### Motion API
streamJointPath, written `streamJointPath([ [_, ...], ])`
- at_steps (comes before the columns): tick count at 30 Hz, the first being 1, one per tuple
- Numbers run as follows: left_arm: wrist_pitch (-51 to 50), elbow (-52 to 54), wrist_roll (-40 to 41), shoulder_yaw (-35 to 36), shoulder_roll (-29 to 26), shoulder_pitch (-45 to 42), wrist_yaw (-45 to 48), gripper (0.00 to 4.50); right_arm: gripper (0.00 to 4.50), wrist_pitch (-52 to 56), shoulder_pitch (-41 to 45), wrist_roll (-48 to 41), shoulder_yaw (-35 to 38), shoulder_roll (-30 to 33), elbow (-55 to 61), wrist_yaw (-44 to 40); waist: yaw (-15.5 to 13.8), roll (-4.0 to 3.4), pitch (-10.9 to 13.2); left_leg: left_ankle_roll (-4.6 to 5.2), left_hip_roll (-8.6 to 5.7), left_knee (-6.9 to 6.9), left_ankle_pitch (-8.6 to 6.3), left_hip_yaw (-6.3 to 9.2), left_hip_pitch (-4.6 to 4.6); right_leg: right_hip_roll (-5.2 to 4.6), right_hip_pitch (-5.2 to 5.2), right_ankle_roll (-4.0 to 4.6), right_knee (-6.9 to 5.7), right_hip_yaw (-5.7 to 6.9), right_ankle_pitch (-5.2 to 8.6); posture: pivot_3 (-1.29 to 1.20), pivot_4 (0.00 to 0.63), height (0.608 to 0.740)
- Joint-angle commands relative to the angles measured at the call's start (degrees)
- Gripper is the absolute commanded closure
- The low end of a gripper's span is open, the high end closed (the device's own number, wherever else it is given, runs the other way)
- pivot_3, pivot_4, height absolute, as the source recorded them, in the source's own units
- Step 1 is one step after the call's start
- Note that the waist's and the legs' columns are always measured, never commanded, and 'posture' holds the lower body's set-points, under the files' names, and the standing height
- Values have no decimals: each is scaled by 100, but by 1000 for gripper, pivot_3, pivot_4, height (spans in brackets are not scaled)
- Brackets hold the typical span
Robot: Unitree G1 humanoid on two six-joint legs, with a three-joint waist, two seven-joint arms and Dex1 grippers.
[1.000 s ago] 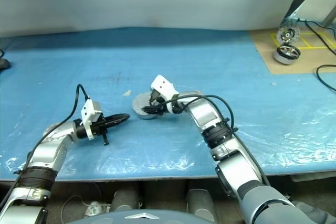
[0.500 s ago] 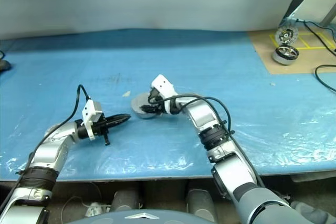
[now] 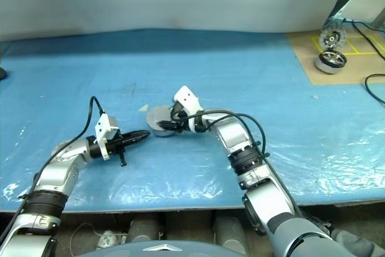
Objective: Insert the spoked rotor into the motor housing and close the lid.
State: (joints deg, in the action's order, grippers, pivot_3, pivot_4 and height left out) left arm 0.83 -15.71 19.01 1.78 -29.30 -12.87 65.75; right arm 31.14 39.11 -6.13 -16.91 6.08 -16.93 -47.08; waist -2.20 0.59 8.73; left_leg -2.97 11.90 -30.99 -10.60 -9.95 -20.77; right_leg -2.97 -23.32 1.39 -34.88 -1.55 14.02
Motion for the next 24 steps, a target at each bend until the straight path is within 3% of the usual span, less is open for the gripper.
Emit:
streamJointPath([
  [1,66,62,23,22,-50,-33,30,4500,1517,184,20,25,-160,-93,-123,30,0,0,0,-1,0,0,0,0,0,0,0,0,0,0,0,0,150,740],
  [5,47,62,13,11,-67,-69,47,4500,1517,362,-6,126,-312,-216,-322,135,2,0,0,-1,0,0,0,0,2,0,0,0,-2,0,0,0,150,740],
  [17,-63,127,51,40,-98,-91,38,4500,1517,-160,-128,859,-807,242,-707,278,-26,-1,0,0,-4,-7,-1,-1,35,-5,29,23,-7,-10,14,0,150,740],
  [24,-1054,267,514,113,-578,-242,656,4500,1517,131,-413,664,-642,616,-350,74,-84,-2,-1,0,-5,-7,0,-1,38,-6,35,23,-7,-7,14,0,150,740],
])
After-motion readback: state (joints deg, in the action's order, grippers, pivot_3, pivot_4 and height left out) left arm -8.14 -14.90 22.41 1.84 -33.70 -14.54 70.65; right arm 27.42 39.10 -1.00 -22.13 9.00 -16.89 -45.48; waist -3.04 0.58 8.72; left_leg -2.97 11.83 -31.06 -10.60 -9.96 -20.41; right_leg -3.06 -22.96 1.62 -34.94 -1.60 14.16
